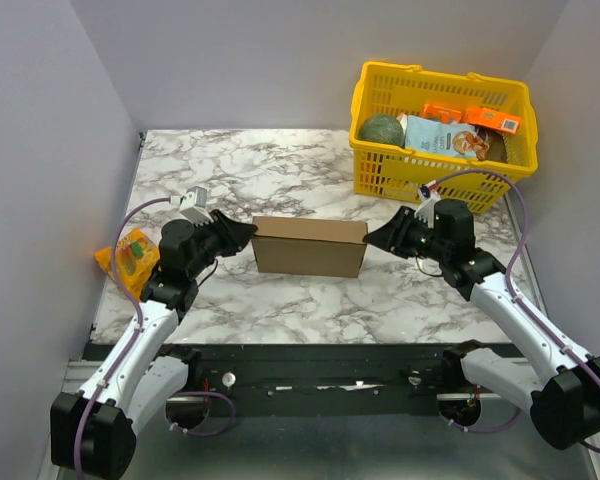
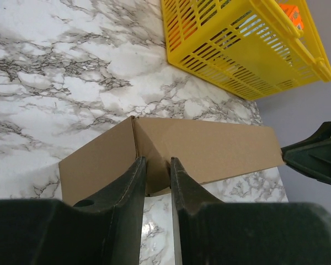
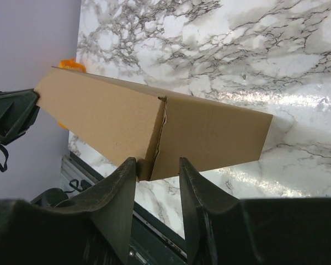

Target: Fold the paper box

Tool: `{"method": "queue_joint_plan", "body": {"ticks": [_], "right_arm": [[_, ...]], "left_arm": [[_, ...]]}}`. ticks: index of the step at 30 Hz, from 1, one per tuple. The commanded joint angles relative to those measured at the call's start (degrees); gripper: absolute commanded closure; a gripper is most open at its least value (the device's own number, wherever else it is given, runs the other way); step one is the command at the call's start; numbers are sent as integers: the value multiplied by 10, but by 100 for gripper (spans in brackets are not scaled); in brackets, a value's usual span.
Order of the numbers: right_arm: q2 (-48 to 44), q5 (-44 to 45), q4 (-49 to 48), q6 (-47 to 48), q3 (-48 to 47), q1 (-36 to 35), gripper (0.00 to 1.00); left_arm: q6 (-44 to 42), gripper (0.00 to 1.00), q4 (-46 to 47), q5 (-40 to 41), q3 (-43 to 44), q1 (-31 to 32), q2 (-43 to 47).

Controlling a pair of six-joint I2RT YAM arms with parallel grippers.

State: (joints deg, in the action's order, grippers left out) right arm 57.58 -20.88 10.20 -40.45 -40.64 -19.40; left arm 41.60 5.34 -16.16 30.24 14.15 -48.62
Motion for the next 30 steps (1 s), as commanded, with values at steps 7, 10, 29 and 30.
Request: {"method": "queue_joint_plan", "body": {"ticks": [7,10,29,30], "right_arm": [[7,42,36,28,21,3,57],[6,42,36,29,20,3,57],[2,51,37,31,22,3,57],[1,50,36,30,22,3,57]], "left_arm": [[-9,81,-76,-10,-13,-14,-9],[-7,82,-88,-25,-1,-14,-11],[-4,98,-78,-43,-17,-14,-24],[-6,99,-82,-40,-19,-14,-24]]}}
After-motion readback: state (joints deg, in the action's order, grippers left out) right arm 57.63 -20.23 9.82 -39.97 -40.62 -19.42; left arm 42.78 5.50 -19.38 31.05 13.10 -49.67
